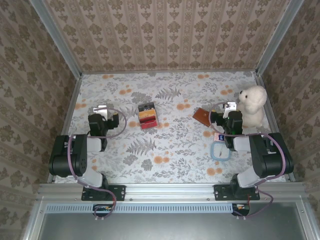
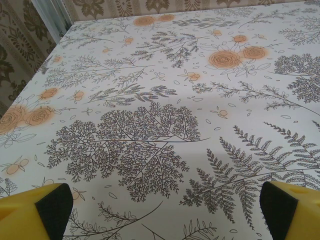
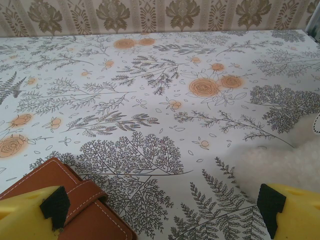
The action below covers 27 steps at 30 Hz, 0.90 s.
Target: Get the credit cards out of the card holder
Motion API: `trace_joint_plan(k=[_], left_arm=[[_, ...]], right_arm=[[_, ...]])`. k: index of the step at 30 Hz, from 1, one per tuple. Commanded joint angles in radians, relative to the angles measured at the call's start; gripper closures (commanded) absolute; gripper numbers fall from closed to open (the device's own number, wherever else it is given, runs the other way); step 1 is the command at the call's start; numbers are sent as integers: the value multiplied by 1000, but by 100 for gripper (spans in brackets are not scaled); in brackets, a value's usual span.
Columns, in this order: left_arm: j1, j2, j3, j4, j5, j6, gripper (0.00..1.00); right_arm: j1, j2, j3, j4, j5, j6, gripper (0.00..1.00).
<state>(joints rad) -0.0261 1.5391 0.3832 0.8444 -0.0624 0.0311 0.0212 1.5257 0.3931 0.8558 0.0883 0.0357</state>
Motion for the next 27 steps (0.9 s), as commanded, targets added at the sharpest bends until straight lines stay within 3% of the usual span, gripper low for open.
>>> trace_joint_plan(k=[1, 27], left_arm=[[2, -3, 22, 9, 19, 18, 0], [-2, -11, 3, 42, -8, 17, 0]], right_arm=[[-3, 7, 16, -4, -24, -7, 0], [4, -14, 7, -4, -49, -27, 0]])
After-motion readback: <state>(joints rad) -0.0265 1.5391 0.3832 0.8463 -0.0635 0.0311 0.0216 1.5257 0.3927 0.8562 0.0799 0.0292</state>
